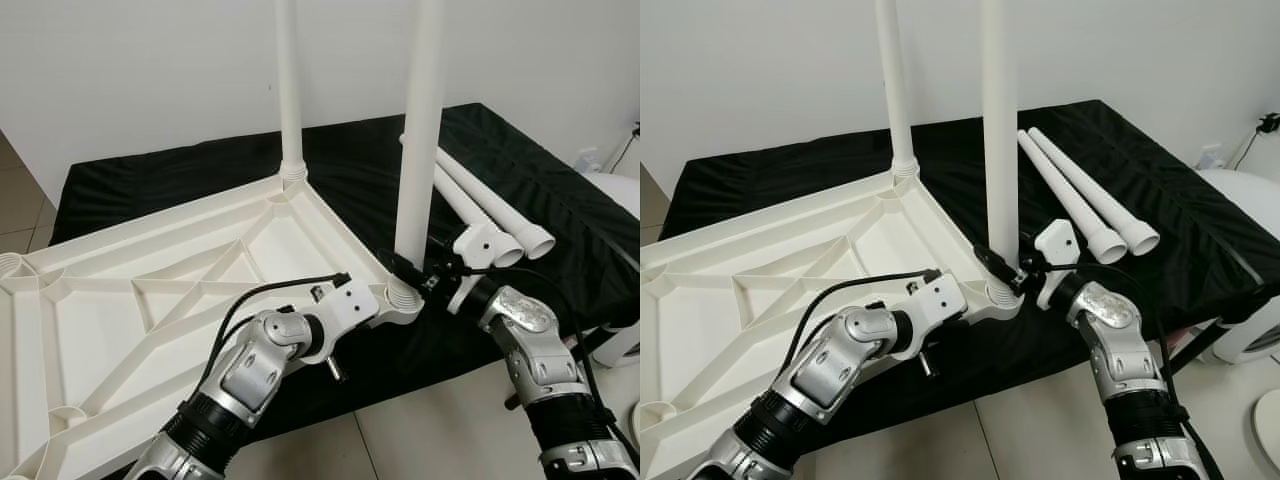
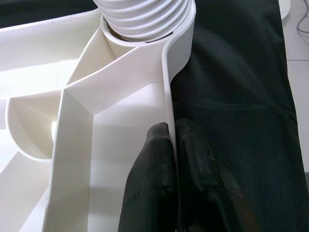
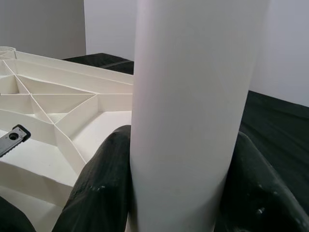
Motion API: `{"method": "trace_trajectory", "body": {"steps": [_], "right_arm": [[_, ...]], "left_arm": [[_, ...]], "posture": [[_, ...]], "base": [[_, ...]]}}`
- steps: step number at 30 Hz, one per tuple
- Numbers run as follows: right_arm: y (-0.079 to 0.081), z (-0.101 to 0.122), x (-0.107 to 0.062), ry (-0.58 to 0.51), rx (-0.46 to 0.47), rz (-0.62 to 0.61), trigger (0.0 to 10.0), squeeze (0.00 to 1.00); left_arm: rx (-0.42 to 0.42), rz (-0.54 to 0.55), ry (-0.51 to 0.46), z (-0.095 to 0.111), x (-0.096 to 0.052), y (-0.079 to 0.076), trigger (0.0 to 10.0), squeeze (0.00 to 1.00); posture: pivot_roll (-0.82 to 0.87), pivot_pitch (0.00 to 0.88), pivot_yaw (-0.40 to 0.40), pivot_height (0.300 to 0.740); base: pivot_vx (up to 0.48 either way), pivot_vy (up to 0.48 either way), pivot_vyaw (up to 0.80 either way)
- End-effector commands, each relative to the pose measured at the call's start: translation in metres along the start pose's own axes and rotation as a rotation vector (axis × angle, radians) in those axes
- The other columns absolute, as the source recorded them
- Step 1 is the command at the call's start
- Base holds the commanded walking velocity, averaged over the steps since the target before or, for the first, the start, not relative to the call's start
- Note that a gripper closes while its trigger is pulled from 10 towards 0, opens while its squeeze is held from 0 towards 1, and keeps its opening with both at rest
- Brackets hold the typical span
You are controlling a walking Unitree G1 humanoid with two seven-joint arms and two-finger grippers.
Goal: Building children table
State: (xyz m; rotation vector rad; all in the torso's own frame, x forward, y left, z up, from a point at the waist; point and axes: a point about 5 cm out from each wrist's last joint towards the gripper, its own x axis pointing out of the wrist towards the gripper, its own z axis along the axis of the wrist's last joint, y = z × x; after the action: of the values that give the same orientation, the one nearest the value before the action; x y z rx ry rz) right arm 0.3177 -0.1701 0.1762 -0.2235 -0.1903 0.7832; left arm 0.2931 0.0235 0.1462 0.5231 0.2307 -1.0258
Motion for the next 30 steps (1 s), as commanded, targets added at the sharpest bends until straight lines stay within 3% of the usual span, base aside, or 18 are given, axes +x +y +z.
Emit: {"method": "trace_trajectory", "body": {"steps": [1,6,7,10,18,30], "right_arm": [[0.013,-0.046,-0.02,0.212,0.099,-0.007,10.0,0.0],[0.012,-0.047,-0.024,0.21,0.103,-0.025,10.0,0.0],[0.015,-0.047,-0.033,0.19,0.126,-0.07,10.0,0.0],[0.018,-0.048,-0.037,0.178,0.153,-0.096,10.0,0.0],[0.022,-0.049,-0.04,0.135,0.195,-0.188,10.0,0.0],[0.021,-0.052,-0.038,0.155,0.236,-0.285,10.0,0.0]], "left_arm": [[0.064,0.074,-0.076,0.02,-0.008,0.007,10.0,0.0],[0.064,0.075,-0.076,0.02,-0.008,0.008,10.0,0.0],[0.062,0.078,-0.075,0.02,-0.009,0.008,10.0,0.0],[0.06,0.079,-0.075,0.02,-0.009,0.009,10.0,0.0],[0.062,0.073,-0.076,0.02,-0.009,0.009,10.0,0.0],[0.068,0.065,-0.074,0.021,-0.01,0.009,10.0,0.0]], "posture": [[-0.12,0.088,0.043,0.74],[-0.12,0.093,0.044,0.74],[-0.12,0.099,0.044,0.74],[-0.12,0.104,0.048,0.74],[-0.12,0.107,0.056,0.74],[-0.12,0.109,0.062,0.74]], "base": [[0.0,0.0,0.0],[0.0,0.0,0.0],[0.0,0.0,0.0],[0.0,0.0,0.0],[0.0,0.0,0.0],[0.0,0.0,0.0]]}}
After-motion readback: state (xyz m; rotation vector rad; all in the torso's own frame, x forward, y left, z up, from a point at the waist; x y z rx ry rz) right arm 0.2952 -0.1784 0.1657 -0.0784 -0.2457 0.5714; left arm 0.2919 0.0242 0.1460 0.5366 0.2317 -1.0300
